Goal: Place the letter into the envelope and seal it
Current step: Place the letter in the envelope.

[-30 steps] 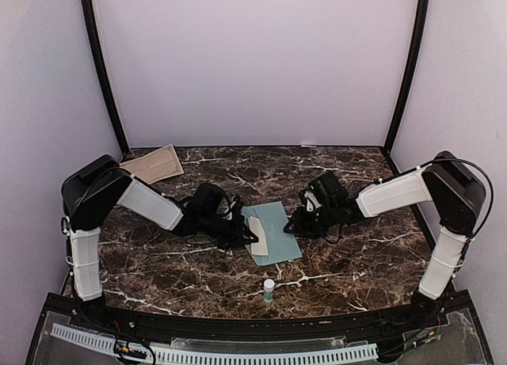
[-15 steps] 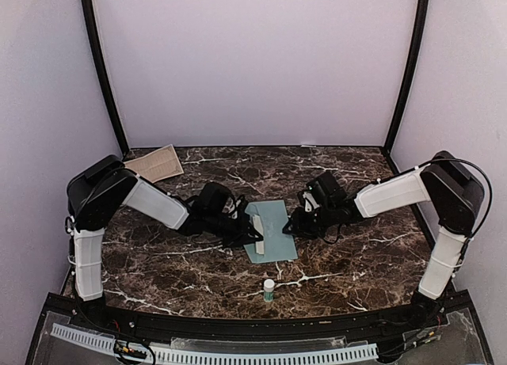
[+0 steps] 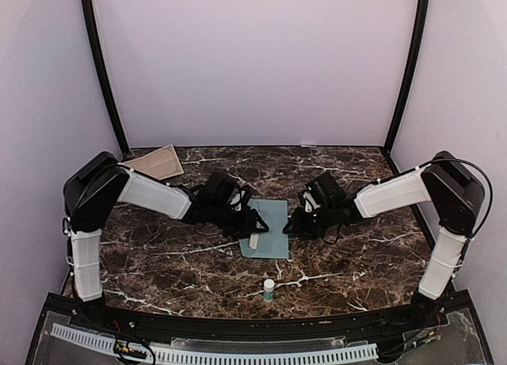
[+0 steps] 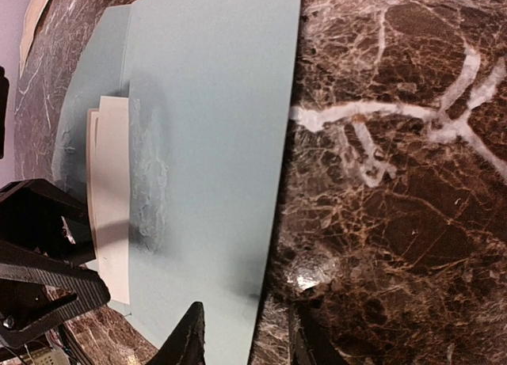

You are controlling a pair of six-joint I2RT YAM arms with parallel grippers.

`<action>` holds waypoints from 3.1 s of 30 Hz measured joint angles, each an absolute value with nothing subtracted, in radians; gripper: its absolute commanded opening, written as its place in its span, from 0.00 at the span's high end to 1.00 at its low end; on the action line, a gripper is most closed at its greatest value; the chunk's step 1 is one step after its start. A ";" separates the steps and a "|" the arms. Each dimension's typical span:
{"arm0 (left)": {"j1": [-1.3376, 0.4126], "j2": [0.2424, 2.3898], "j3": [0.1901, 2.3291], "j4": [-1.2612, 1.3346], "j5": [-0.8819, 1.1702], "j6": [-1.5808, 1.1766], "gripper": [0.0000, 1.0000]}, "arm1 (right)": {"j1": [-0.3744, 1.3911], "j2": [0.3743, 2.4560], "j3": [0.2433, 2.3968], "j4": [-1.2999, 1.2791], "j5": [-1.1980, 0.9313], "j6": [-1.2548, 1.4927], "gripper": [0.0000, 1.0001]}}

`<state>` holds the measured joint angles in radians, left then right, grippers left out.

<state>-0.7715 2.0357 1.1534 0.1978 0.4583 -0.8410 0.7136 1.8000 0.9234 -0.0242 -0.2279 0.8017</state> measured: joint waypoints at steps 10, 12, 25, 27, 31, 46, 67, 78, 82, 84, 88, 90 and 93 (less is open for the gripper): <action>-0.775 1.980 1.203 -0.012 0.356 -0.746 0.31 | 0.714 1.799 0.924 -0.026 -0.224 0.802 0.67; -0.780 1.974 1.226 -0.061 0.330 -0.727 0.28 | 0.714 1.799 0.924 -0.027 -0.224 0.802 0.67; -0.852 1.934 1.367 -0.321 0.133 -0.607 0.19 | 0.714 1.789 0.924 -0.049 -0.212 0.800 0.67; -0.856 1.926 1.377 -0.355 0.106 -0.595 0.22 | 0.714 1.789 0.924 -0.049 -0.212 0.799 0.67; -0.858 1.911 1.378 -0.376 0.087 -0.583 0.30 | 0.714 1.789 0.924 -0.049 -0.212 0.798 0.67; -0.855 1.972 1.403 -0.305 0.116 -0.583 0.41 | 0.727 1.789 0.924 -0.050 -0.212 0.802 0.69; -0.838 2.044 1.386 -0.284 0.110 -0.584 0.45 | 0.754 1.805 0.947 -0.061 -0.213 0.810 0.69; -0.834 2.052 1.386 -0.273 0.117 -0.583 0.47 | 0.755 1.818 0.960 -0.060 -0.213 0.812 0.71; -0.834 2.057 1.386 -0.254 0.134 -0.583 0.49 | 0.756 1.828 0.971 -0.059 -0.217 0.813 0.71; -0.833 2.061 1.386 -0.245 0.145 -0.584 0.50 | 0.757 1.832 0.975 -0.058 -0.217 0.813 0.72; -0.831 2.064 1.385 -0.232 0.164 -0.584 0.51 | 0.759 1.835 0.978 -0.058 -0.216 0.813 0.72; -0.830 2.065 1.385 -0.228 0.172 -0.585 0.52 | 0.759 1.835 0.978 -0.058 -0.216 0.813 0.72; -0.829 2.068 1.384 -0.218 0.185 -0.587 0.53 | 0.759 1.837 0.982 -0.060 -0.217 0.813 0.72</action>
<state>-0.8291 2.0678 1.3842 -0.2180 0.1852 -0.5869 0.7586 1.8366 0.9817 -0.0597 -0.2169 0.8135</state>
